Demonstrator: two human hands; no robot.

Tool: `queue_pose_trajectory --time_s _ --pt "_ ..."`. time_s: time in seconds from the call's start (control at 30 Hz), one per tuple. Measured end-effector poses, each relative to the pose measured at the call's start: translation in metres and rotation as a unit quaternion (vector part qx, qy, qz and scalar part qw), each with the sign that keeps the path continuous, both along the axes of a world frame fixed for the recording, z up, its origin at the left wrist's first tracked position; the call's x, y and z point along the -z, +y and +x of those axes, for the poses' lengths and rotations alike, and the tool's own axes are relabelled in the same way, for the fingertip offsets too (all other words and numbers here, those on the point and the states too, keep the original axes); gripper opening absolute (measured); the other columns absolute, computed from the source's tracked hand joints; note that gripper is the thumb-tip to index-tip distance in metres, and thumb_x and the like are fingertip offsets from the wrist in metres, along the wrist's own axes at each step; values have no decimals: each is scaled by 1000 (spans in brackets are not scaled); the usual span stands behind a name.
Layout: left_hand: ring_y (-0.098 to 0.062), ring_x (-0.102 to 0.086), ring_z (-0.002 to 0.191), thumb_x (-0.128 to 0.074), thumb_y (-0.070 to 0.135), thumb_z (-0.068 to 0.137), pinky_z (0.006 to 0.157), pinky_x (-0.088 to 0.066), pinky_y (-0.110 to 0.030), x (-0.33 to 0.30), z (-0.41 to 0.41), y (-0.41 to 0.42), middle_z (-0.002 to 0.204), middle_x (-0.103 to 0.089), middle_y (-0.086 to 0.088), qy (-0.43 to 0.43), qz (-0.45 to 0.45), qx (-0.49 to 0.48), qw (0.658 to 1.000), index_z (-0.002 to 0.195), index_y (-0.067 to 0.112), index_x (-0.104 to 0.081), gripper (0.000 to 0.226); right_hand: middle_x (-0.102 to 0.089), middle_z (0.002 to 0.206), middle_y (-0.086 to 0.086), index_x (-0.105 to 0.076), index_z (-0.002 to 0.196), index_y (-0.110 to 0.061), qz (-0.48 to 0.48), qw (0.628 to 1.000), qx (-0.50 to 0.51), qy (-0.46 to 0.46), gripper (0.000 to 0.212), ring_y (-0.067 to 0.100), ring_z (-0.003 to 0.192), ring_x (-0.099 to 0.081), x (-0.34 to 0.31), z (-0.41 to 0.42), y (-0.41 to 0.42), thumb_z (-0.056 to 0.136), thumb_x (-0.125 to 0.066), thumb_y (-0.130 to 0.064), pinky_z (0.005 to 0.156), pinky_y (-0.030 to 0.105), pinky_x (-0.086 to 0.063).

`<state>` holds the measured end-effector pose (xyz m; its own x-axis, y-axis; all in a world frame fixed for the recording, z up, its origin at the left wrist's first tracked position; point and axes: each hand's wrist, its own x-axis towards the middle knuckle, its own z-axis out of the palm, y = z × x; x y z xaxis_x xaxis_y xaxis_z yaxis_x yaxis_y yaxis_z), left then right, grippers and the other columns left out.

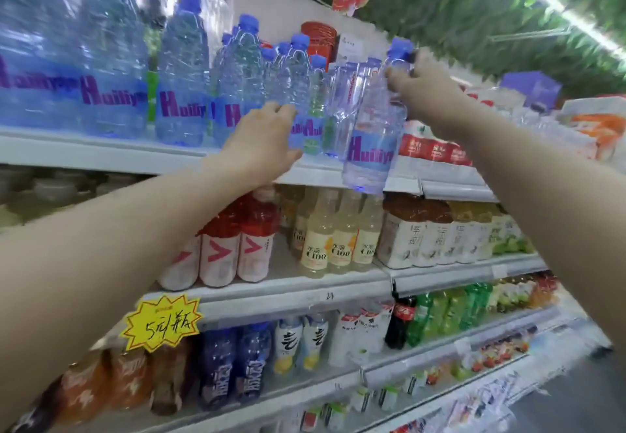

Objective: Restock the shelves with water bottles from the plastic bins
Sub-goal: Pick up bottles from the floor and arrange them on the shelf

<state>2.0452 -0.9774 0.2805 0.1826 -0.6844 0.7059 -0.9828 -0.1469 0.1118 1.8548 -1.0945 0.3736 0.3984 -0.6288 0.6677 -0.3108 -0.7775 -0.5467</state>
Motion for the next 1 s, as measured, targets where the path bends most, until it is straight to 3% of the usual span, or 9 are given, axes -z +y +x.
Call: queue_pose_trajectory --time_s 0.1,0.23,0.37,0.5,0.6,0.7,0.8,1.0 --pt "-37 -47 123 -65 34 89 99 -38 -43 -5 4 -15 138 -45 -16 24 5 -44 999 144 9 -36 67 -51 93 2 -42 122 -13 -43 999 10 -12 28 17 79 -51 -22 26 -25 101 -46 -31 67 34 -46" --pt "-38 -49 120 -62 32 91 95 -39 -42 2 8 -29 137 -44 -16 34 20 -98 994 145 8 -33 66 -51 102 8 -37 130 -7 -48 999 -10 -5 37 24 90 -51 -25 65 -55 101 -44 -29 78 37 -43" --pt "-37 -50 120 -62 33 90 95 -41 -44 8 11 -42 138 -44 -15 35 27 -135 990 142 7 -37 63 -50 97 7 -37 131 -7 -24 999 -36 20 35 23 89 -48 -12 89 -82 102 -43 -26 67 31 -35" --pt "-36 -50 121 -62 33 90 95 -43 -45 9 10 -53 139 -43 -12 49 18 -147 988 142 8 -35 64 -54 111 11 -36 135 -8 -27 997 -75 10 40 26 101 -52 -5 92 -100 103 -42 -31 84 34 -37" --pt "-35 -47 125 -61 33 92 98 -39 -42 9 6 -62 145 -38 -13 68 0 -155 986 147 6 -25 72 -51 136 13 -30 146 -11 -52 997 -55 32 53 29 120 -50 -1 84 -98 103 -41 -41 94 36 -36" --pt "-35 -38 134 -60 37 93 104 -34 -43 11 4 -73 152 -29 -14 92 -10 -165 982 153 4 -9 85 -34 152 14 -14 154 -15 -91 994 -6 66 86 34 131 -45 17 77 -91 91 -57 -56 101 41 -38" --pt "-38 -43 129 -60 46 90 101 -38 -46 15 4 -85 147 -37 -15 131 -14 -175 976 153 6 0 96 -22 158 14 6 156 -21 -113 988 13 102 115 35 135 -42 41 78 -92 79 -71 -58 103 44 -41" --pt "-35 -48 125 -61 55 86 98 -41 -43 19 8 -101 141 -46 -15 143 -49 -199 968 153 5 0 104 -34 152 19 10 155 -16 -81 994 -17 72 109 39 134 -41 49 94 -104 87 -69 -46 106 49 -40"
